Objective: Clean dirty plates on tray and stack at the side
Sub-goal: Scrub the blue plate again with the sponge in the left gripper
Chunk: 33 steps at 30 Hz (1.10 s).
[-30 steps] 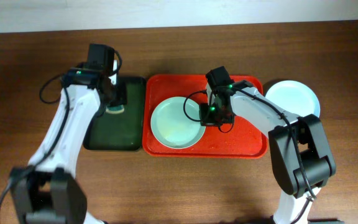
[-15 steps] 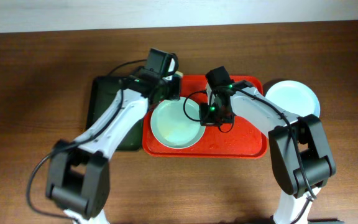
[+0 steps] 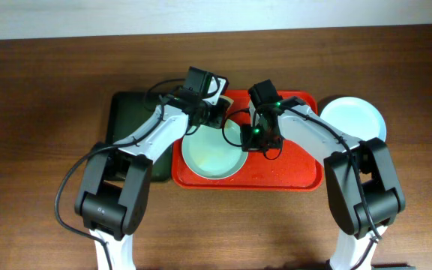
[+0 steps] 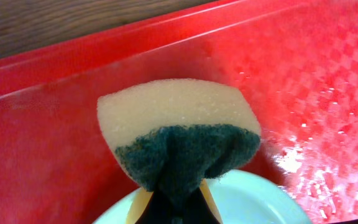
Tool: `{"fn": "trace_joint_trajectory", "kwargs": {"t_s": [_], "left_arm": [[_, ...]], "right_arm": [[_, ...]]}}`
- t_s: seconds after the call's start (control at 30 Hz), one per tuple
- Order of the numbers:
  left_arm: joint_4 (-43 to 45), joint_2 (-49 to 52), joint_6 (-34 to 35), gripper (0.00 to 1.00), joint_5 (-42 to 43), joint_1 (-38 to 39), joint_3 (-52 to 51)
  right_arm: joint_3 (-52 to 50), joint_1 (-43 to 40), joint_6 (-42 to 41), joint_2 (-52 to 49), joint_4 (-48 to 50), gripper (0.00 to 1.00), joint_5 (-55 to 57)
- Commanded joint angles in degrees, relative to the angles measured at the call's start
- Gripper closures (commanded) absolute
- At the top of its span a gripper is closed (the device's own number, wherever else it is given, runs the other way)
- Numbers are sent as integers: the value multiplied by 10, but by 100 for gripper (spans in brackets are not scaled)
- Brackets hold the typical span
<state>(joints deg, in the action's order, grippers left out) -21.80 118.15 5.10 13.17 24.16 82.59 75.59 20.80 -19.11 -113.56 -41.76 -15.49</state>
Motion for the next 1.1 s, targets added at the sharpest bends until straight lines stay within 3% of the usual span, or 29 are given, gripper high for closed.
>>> {"fn": "trace_joint_trajectory", "kwargs": {"t_s": [0.0, 0.3, 0.9, 1.07], "left_arm": [[-7, 12, -17, 100, -9, -20, -8], [45, 37, -17, 100, -2, -55, -62], [-82, -5, -18, 100, -2, -89, -63], [-90, -88, -18, 100, 62, -89, -63]], "right_arm": [[3, 6, 2, -2, 0, 96, -3], [3, 6, 2, -2, 0, 96, -3], [3, 6, -13, -2, 0, 96, -3], [3, 6, -14, -2, 0, 96, -3]]}}
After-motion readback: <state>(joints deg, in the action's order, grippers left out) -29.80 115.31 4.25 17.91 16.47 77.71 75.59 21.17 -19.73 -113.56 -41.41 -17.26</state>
